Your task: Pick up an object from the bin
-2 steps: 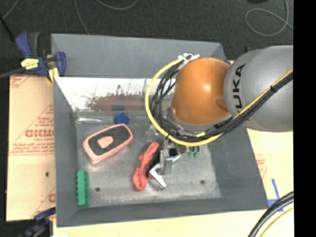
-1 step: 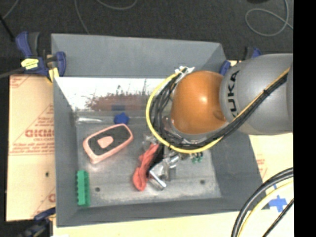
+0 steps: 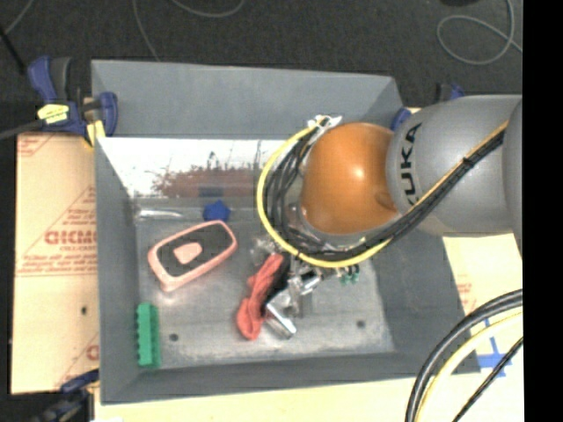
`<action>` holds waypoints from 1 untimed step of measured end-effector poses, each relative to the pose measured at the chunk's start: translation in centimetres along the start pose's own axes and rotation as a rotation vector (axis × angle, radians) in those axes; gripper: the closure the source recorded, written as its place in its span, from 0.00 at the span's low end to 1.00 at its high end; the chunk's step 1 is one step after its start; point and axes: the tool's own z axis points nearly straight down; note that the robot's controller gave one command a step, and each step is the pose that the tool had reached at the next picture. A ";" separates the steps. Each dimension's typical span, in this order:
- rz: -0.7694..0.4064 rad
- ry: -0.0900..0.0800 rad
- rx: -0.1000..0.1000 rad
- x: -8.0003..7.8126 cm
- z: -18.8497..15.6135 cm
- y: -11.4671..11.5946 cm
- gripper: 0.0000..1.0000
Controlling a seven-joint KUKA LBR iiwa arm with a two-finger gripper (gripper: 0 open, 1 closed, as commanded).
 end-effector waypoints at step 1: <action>-0.105 -0.006 0.003 0.5 0.7 -0.4 0.00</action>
Offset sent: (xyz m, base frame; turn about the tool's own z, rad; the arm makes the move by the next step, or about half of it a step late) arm 0.0057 -0.0101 -0.0114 -0.2387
